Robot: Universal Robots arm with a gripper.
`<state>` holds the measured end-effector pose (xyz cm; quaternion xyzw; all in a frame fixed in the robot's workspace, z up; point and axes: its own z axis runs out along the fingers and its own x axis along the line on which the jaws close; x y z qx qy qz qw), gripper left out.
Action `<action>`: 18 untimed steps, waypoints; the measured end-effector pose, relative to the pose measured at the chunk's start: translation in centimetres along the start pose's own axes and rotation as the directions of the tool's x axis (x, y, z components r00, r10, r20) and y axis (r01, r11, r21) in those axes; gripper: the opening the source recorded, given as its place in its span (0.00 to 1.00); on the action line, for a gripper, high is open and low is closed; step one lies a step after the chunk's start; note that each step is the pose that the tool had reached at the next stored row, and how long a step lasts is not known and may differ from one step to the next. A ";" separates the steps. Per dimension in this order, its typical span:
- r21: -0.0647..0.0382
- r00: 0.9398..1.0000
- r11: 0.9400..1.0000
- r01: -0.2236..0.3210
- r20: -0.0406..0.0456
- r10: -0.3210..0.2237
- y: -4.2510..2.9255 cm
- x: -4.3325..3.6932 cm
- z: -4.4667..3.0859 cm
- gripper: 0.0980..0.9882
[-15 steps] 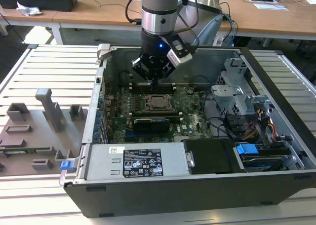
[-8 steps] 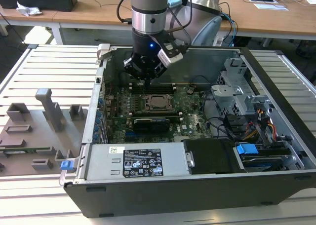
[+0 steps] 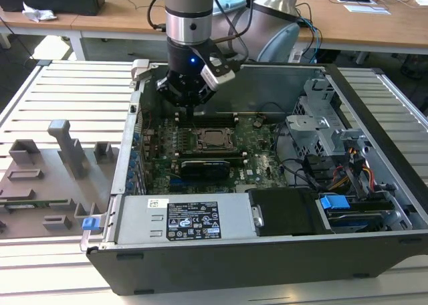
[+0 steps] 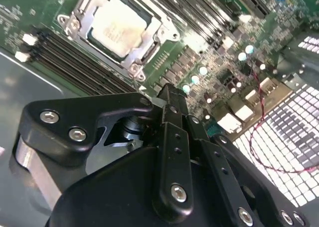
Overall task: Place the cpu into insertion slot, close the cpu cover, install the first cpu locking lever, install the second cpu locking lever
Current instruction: 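Install the first cpu locking lever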
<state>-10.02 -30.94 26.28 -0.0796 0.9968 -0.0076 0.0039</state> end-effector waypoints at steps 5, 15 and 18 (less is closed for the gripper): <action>0.000 1.000 1.000 0.000 0.000 0.000 0.77 0.89 0.01 0.01; 0.000 1.000 1.000 0.000 0.000 0.000 2.78 1.23 0.04 0.01; 0.000 1.000 1.000 0.000 0.000 0.000 2.85 0.78 0.07 0.01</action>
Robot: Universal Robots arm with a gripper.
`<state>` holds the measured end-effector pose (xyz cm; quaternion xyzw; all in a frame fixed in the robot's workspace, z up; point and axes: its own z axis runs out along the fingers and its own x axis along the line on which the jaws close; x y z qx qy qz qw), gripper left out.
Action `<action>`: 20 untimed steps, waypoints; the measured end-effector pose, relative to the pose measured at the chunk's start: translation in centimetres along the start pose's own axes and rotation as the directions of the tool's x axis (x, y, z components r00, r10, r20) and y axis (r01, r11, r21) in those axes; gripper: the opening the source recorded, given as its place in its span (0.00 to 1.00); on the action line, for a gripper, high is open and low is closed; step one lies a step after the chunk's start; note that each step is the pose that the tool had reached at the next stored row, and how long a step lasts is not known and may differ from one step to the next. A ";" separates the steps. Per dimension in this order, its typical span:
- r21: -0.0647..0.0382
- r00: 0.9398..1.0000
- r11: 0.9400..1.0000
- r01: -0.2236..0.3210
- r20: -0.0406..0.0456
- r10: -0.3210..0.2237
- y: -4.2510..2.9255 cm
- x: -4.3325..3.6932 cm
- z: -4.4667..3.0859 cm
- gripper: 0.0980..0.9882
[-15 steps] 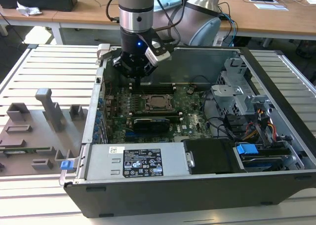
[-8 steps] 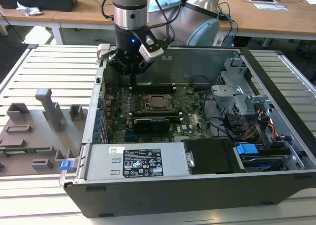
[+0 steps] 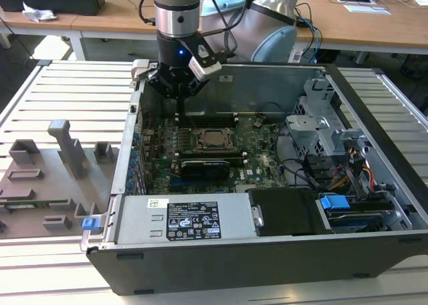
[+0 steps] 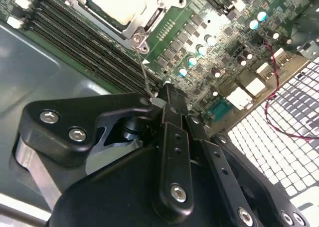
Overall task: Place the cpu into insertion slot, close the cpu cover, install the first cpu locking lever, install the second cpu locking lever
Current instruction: 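Install the first cpu locking lever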
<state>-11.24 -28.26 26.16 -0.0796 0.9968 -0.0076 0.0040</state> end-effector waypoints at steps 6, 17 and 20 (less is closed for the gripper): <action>0.000 1.000 1.000 0.000 0.000 0.000 -0.06 -1.29 0.03 0.01; 0.000 1.000 1.000 0.000 0.000 0.000 -0.37 -3.79 0.09 0.01; 0.000 1.000 1.000 -0.001 0.000 0.001 -0.42 -4.07 0.11 0.01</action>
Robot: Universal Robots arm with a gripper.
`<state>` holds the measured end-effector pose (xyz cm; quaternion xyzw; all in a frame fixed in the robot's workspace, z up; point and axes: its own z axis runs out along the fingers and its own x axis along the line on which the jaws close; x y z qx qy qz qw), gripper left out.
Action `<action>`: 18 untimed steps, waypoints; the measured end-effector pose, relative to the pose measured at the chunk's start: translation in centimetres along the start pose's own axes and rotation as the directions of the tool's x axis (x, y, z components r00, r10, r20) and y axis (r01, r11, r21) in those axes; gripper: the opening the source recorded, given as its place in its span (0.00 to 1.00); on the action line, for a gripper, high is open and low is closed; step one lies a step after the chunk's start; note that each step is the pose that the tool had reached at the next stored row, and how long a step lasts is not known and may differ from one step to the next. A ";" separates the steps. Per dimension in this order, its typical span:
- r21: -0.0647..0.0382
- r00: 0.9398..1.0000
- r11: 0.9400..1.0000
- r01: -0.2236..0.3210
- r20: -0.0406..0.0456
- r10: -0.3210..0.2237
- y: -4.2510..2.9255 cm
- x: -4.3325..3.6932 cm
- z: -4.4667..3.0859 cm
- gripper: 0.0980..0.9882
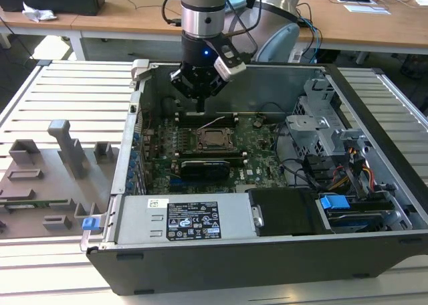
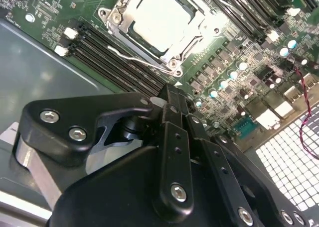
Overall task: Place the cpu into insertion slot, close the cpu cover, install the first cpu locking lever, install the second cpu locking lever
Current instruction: 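Install the first cpu locking lever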
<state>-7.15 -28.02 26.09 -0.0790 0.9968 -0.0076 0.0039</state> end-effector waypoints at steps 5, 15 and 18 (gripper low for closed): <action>-0.001 0.996 0.996 -0.087 -0.001 0.087 0.00 -0.01 0.05 0.01; -0.075 0.994 0.991 -0.110 0.002 0.110 -1.25 0.20 0.54 0.01; -0.075 0.994 0.991 -0.110 0.002 0.110 -1.25 0.20 0.54 0.01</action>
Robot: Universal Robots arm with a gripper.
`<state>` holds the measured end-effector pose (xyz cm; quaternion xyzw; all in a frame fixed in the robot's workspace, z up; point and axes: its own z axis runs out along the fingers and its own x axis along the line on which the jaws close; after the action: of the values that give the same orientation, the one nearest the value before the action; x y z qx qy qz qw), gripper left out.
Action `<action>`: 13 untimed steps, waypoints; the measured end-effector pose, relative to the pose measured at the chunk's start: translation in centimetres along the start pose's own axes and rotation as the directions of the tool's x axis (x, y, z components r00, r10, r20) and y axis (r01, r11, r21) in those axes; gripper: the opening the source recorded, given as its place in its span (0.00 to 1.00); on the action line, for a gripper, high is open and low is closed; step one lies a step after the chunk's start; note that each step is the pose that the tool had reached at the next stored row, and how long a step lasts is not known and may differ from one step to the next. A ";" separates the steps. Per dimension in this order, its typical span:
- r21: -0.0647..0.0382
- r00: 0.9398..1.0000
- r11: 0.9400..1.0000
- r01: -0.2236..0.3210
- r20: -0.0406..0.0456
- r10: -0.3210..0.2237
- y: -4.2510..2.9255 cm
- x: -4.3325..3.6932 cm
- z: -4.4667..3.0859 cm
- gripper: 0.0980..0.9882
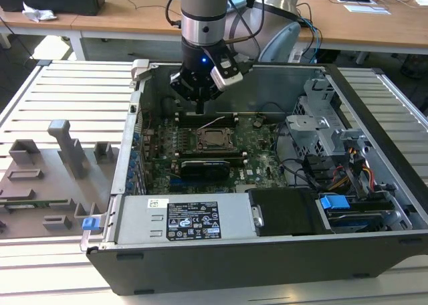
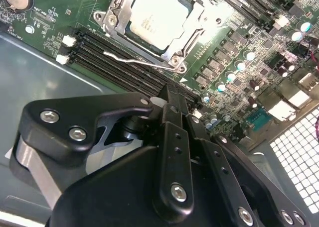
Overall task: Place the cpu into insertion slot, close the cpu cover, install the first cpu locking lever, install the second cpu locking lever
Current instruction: 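Install the first cpu locking lever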
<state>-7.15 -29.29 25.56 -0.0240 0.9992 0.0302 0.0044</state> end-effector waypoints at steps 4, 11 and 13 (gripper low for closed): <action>0.000 1.000 1.000 0.000 0.000 0.000 -0.02 0.00 0.29 0.01; 0.000 1.000 1.000 0.000 0.000 0.000 -0.07 -0.01 1.13 0.01; 0.000 1.000 1.000 0.000 0.000 0.000 -0.09 -0.01 1.44 0.01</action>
<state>-7.13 -29.29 24.12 -0.0240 0.9992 0.0302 0.0044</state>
